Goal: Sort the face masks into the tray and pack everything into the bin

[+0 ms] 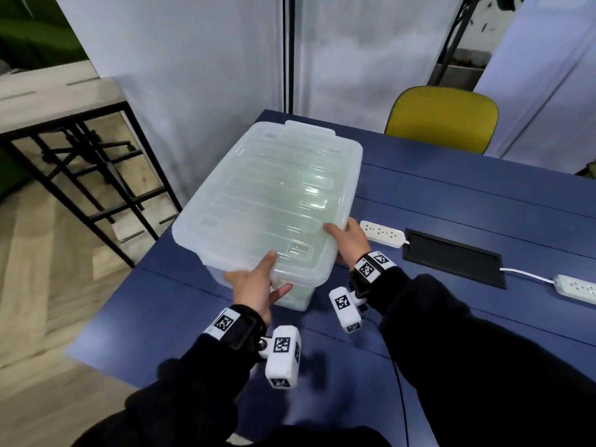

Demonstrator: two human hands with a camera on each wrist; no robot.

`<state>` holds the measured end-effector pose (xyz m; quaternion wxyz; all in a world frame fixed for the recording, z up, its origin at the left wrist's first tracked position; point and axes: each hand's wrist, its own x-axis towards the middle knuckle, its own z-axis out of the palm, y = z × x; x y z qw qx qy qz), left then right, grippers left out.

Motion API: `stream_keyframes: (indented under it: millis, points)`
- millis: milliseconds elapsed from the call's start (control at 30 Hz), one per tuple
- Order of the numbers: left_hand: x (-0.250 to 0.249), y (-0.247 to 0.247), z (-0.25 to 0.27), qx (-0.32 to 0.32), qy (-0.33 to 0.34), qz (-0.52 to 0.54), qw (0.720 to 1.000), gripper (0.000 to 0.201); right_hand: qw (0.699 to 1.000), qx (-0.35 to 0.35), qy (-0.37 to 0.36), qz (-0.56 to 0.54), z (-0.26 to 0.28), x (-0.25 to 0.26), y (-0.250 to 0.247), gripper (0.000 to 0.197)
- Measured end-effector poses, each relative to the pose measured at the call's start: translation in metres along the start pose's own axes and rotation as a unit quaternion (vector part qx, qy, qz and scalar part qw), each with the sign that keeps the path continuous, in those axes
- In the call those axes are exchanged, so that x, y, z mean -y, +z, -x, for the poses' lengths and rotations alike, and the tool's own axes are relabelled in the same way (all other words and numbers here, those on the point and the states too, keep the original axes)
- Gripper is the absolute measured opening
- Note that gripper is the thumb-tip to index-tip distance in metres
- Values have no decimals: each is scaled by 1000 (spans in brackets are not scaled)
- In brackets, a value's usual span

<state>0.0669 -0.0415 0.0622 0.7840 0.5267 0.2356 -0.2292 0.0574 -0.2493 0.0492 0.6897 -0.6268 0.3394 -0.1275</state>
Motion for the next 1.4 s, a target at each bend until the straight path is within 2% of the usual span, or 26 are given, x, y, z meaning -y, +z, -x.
stream_keyframes:
  millis: [67,200,367,767,933,1067,1167,1300,1400]
  points:
    - [3,21,-1,-16,2,5,1000,88,1000,-19,-9,3,-2,0,-4,36]
    - [11,47,4,-44,16,-7,999,78,999,-34,-16,13,-10,10,-16,10]
    - [14,47,2,-50,24,-12,998,76,999,-47,-10,13,-9,5,-18,8]
    - [18,53,9,-41,31,-46,998,76,998,-44,-8,35,0,7,-36,13]
    - [17,48,7,-42,32,-59,997,76,999,-32,-5,32,0,2,-37,29]
    - [15,46,7,-37,23,-68,997,77,999,-36,2,35,8,6,-38,30]
    - [15,46,9,-33,29,-67,997,75,999,-14,21,37,11,9,-43,34]
    - [17,45,10,-14,31,-61,998,75,998,31,13,59,32,6,-55,32]
    - [30,26,7,28,49,-53,997,82,986,102,70,115,65,-25,-89,25]
